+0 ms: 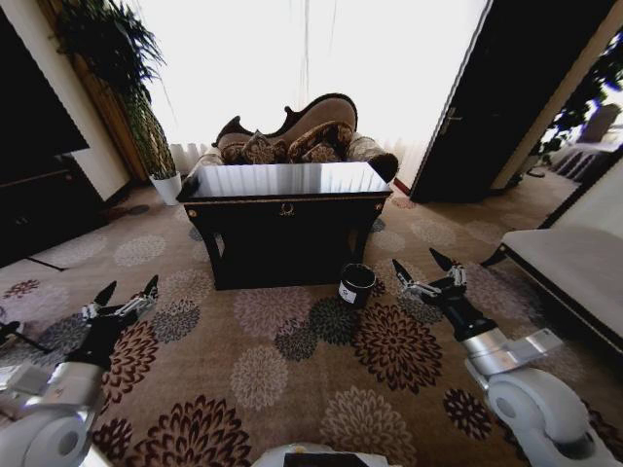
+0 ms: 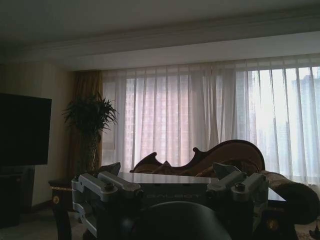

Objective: Move to the front of the table and place the trash on the table into the trash bin.

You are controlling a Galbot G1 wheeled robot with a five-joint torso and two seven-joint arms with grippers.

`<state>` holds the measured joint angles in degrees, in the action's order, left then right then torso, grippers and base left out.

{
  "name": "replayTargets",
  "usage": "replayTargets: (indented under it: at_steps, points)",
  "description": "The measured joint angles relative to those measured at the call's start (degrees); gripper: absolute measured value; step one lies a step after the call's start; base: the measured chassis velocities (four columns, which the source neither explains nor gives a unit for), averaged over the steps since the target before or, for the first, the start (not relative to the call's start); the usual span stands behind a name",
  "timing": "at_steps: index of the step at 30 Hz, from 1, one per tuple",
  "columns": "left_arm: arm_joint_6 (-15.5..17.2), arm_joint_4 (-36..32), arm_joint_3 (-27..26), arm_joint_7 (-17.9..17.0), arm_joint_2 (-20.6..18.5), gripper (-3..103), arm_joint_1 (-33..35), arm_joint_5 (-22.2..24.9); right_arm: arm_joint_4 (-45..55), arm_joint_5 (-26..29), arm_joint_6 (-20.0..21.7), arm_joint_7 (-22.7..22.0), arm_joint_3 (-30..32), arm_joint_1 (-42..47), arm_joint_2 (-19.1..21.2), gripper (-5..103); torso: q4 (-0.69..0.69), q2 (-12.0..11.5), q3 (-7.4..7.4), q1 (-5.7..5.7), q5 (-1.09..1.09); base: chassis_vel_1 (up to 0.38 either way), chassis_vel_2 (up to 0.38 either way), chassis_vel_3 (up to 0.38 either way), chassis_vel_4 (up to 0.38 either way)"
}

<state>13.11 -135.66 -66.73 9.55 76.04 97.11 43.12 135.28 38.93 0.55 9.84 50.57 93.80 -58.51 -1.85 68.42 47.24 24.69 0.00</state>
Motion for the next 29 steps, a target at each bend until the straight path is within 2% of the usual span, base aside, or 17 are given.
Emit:
replayTargets:
  at_steps: [23, 29]
  points:
    - [-0.01, -1.58, -2.70, -0.08, 3.00, 100, 0.87, -0.28, -2.73, -0.22, -0.70, -0.14, -0.65, -1.79, -2.31, 100, 0.00, -0.02, 0.01, 0.01, -0.01, 0.000, 0.000, 0.000, 0.000]
    - [0.19, -1.99, -2.06, -0.99, 4.81, 100, 1.56, -2.03, -3.89, -1.36, -0.79, -3.34, 0.25, -2.48, -4.33, 100, 0.00, -0.02, 0.01, 0.01, 0.00, 0.000, 0.000, 0.000, 0.000]
